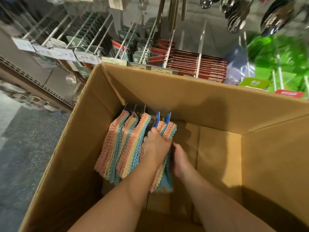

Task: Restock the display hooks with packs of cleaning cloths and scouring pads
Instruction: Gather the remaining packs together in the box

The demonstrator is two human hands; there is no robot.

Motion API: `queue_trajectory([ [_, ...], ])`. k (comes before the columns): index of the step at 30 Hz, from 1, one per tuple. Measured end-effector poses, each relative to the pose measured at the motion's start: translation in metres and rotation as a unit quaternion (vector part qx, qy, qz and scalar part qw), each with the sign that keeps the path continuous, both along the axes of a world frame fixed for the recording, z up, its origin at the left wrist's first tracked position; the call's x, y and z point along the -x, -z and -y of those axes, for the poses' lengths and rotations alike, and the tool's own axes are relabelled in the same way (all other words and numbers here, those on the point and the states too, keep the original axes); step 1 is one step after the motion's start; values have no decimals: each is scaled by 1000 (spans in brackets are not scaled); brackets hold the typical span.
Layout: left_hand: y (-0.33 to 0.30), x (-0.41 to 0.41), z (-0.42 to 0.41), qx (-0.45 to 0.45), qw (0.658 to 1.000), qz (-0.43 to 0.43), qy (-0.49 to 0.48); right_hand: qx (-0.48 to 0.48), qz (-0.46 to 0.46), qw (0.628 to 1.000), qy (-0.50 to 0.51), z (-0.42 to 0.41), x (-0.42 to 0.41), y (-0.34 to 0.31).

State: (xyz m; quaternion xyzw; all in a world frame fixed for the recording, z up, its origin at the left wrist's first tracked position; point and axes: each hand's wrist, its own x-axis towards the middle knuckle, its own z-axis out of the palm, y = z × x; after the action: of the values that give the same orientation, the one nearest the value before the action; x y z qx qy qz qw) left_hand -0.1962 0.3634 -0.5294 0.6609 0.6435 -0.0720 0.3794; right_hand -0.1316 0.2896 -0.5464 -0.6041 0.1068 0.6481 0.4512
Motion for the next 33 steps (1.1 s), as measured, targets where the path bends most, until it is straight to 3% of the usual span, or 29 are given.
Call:
queue_trajectory([
  [5,-52,-1,30,-3,992,104,-76,-11,-9,1000,17,29,-6,-49],
  [10,-145,-27,66,-76,981,172,-48,-85,21,995,41,70,-28,-130],
  [16,-247,-78,137,-146,947,287,-13,-191,144,971,1,156,-85,-230],
  [19,-285,-114,177,-123,937,328,5,-223,174,958,40,210,-127,-271],
  [21,-311,-144,217,-111,926,360,38,-229,257,937,54,262,-165,-298],
  [27,-372,-249,365,-58,883,454,99,-232,485,829,157,445,-300,-361],
  [33,-421,-370,508,91,821,543,150,-278,442,828,205,603,-418,-412],
])
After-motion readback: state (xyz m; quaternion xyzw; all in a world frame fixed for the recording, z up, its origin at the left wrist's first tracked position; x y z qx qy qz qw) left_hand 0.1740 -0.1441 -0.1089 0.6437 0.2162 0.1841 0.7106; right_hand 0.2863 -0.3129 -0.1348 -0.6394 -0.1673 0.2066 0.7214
